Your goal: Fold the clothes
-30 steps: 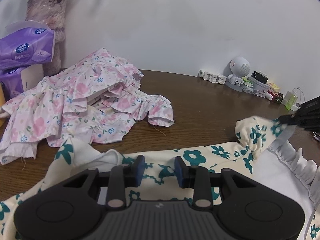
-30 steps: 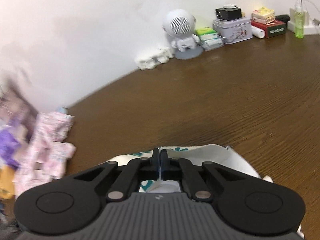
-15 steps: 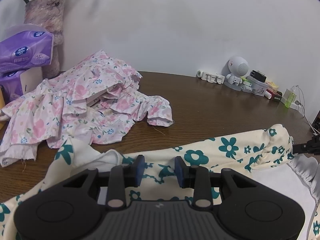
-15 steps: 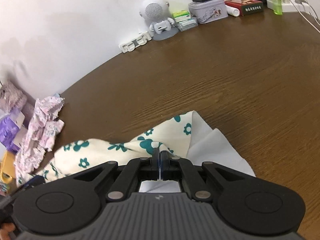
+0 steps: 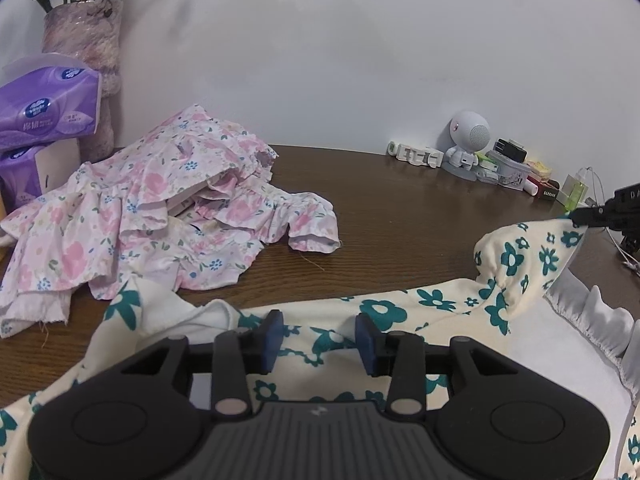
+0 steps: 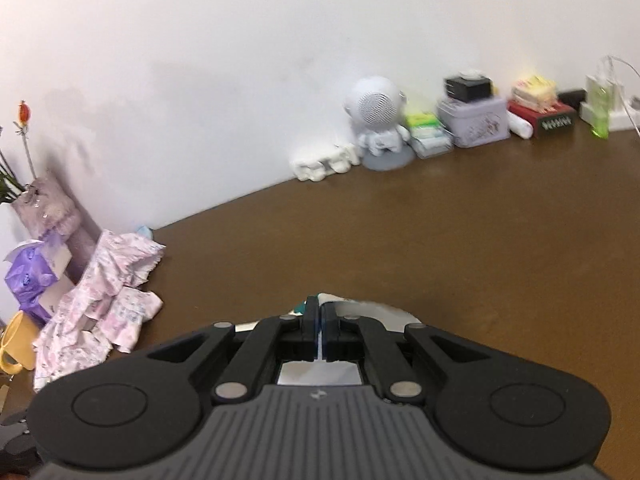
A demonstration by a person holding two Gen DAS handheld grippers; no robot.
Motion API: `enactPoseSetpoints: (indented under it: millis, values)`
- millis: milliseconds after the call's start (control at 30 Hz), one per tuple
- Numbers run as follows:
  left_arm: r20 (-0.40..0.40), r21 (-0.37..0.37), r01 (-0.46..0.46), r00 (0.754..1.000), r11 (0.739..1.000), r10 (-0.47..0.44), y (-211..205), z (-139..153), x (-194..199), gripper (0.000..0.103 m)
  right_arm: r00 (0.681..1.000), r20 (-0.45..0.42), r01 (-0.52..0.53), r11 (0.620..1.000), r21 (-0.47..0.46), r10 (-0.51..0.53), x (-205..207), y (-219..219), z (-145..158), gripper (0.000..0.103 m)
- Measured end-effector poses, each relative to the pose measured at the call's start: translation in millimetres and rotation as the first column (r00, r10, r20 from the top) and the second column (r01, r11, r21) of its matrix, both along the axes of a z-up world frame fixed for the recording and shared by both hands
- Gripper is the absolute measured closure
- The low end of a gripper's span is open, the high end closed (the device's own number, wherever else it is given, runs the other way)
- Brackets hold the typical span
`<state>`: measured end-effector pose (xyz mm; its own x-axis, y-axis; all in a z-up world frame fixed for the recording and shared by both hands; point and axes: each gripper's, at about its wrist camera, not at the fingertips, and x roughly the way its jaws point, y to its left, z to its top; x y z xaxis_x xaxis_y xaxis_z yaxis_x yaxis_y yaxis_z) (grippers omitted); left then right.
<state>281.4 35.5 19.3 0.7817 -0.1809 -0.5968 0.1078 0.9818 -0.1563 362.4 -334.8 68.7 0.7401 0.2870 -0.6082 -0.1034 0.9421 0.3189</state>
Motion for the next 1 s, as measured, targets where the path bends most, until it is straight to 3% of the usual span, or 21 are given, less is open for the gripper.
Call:
enactPoseSetpoints:
  millis: [167,267,433,467,500,567,767,1000]
  values:
    - [0.002,-0.002,0.0,1.0,1.0,0.0,0,0,0,0.065,0.997,-0.076,0.007,0.991,-0.13,-0.017,0,6,-14,0.102]
    - [0.003,-0.007,0.001,1.0,1.0,-0.001,1,0,0,0.065,0.989,-0.147,0.008,0.99,-0.138,-0.028,-4,-2,-34,0.102]
    - [0.005,-0.009,0.001,1.0,1.0,-0.001,1,0,0,0.065,0.983,-0.185,-0.03,0.985,-0.172,-0.003,-11,-3,-48,0.099]
    - [0.005,-0.011,0.001,1.0,1.0,-0.001,2,0,0,0.065,0.982,-0.189,-0.029,0.984,-0.174,-0.004,-13,-4,-46,0.095]
    - [0.005,-0.013,0.001,1.0,1.0,-0.001,2,0,0,0.065,0.981,-0.195,-0.025,0.985,-0.169,-0.009,-14,-6,-43,0.084]
    - [0.005,-0.014,0.001,1.0,1.0,-0.001,2,0,0,0.065,0.983,-0.184,-0.018,0.987,-0.158,-0.011,-20,-9,-31,0.075]
    - [0.009,-0.011,0.004,1.0,1.0,-0.004,1,-1,-1,0.063,0.99,-0.108,-0.098,0.992,-0.076,0.09,-39,7,5,0.075]
    - [0.011,-0.02,0.005,1.0,1.0,-0.005,2,-1,-2,0.063,0.973,-0.01,-0.229,0.952,-0.205,0.232,-15,92,7,0.075]
